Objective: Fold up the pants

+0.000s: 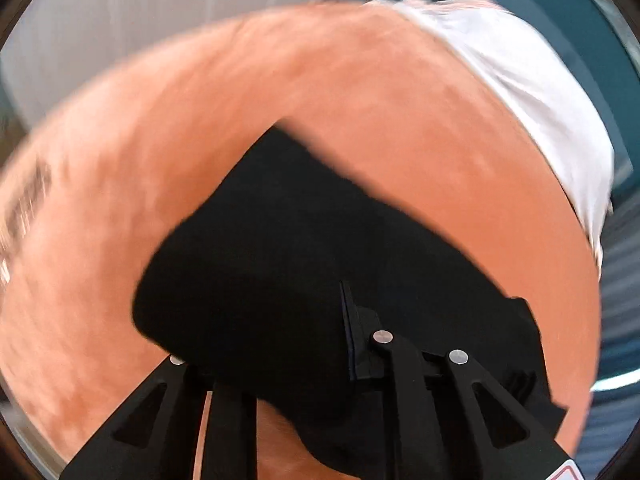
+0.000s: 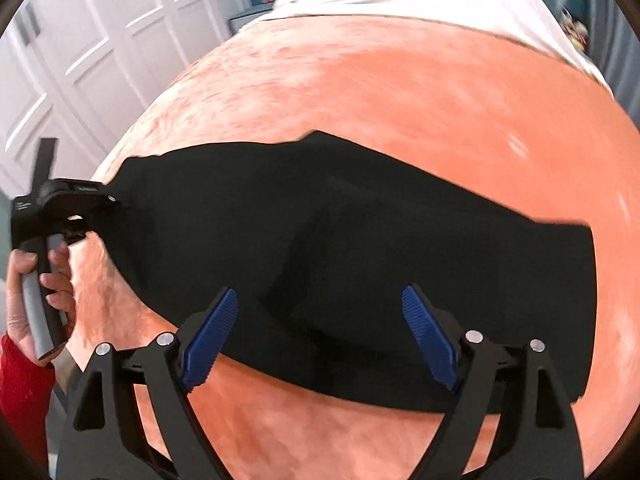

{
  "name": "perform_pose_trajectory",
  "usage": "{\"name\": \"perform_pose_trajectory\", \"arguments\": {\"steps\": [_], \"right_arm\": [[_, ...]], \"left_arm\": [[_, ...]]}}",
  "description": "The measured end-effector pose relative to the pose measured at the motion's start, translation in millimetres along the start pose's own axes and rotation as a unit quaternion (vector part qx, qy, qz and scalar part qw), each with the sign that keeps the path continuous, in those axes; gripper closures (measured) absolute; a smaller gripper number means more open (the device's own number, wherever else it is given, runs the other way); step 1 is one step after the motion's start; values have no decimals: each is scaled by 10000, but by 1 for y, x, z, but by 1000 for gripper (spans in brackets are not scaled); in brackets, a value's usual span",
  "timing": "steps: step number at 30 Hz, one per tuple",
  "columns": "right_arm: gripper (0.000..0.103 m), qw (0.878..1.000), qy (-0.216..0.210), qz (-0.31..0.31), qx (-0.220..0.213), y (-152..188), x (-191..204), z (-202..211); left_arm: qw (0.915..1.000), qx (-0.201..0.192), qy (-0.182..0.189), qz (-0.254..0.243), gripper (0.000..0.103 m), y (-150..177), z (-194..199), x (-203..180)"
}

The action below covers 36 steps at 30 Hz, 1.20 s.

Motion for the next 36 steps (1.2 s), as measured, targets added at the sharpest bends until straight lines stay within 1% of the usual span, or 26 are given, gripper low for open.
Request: {"name": "perform_pose_trajectory", "arguments": {"steps": [1,2,3,5,6,8,9,11,12,15,17,18,19,21,23,24,26,27,29,30,31,32,34,36], "right_arm": [[21,10000,25,-11,-25,-2,-5,0],[30,10000,8,-1,-27,-4,1,1],[46,10000,-35,4,-50,-5,3,-2],[49,9999,-75,-28,-130,-17,-2,-3],[52,9998,-91,-79,-128,-23,-4,-9],[53,9996,-185,-192,-44,-28,-8,-25],[53,9992,-278,-278,70,-28,-8,-38],[53,9984,-325,-350,292,-26,-10,-59],[53,9980,-334,-391,379,-24,-11,-70],[51,9974,-443,-447,351,-28,-12,-71],[52,9950,-735,-622,253,-33,-15,-59],[52,9918,-969,-828,92,-36,-21,-47],[52,9885,-1113,-1022,-51,-38,-31,-36],[52,9825,-1272,-1344,-222,-36,-58,-16],[52,9797,-1137,-1608,-368,-28,-93,2],[51,9788,-982,-1739,-460,-21,-117,12],[51,9774,-718,-1917,-534,-7,-155,26],[53,9764,-583,-2007,-538,2,-176,32],[53,9727,-495,-2177,-628,16,-205,46],[53,9707,-453,-2253,-701,23,-220,56],[53,9695,-445,-2288,-752,27,-228,63],[52,9682,-320,-2341,-817,32,-240,73],[51,9662,-289,-2399,-901,37,-252,84],[51,9617,-399,-2518,-1004,40,-260,97]], "left_arm": [[9996,-179,-69,-218,88,-3,12,-13],[9988,-295,-123,-364,88,-4,22,-23],[9982,-384,-132,-451,88,-5,30,-31],[9969,-516,59,-592,88,-5,53,-51],[9959,-589,136,-671,88,-4,64,-59],[9910,-833,315,-1001,88,1,98,-88],[9874,-940,441,-1193,88,7,116,-104],[9809,-1070,607,-1508,88,17,138,-138],[9752,-1140,718,-1758,88,26,153,-161],[9647,-1135,988,-2161,88,52,175,-205],[9567,-1066,1073,-2488,88,77,180,-241],[9524,-1029,1072,-2663,88,89,180,-258],[9498,-970,1085,-2770,88,99,180,-267],[9433,-799,1101,-3027,88,130,172,-294],[9375,-696,1015,-3256,88,156,159,-316],[9352,-632,956,-3351,88,168,150,-325],[9303,-431,795,-3554,88,205,124,-339],[9290,-359,739,-3609,88,213,116,-343],[9260,-144,576,-3729,88,235,82,-351],[9232,-71,490,-3812,88,244,67,-355],[9208,-19,326,-3886,88,256,52,-356],[9179,18,178,-3964,88,266,41,-355],[9115,-29,-151,-4110,85,282,28,-351],[9084,-165,-353,-4162,76,283,31,-345]]}}
Point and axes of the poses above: each gripper's, at about its wrist camera, not at the fingertips, and z roughly against the way its jaws point, x to its left, y to its underside, the point moved 9 cm from there along -z, roughly the way its jaws point, and after that the axes turned 8 degrees about -y, right-handed, at the moved point
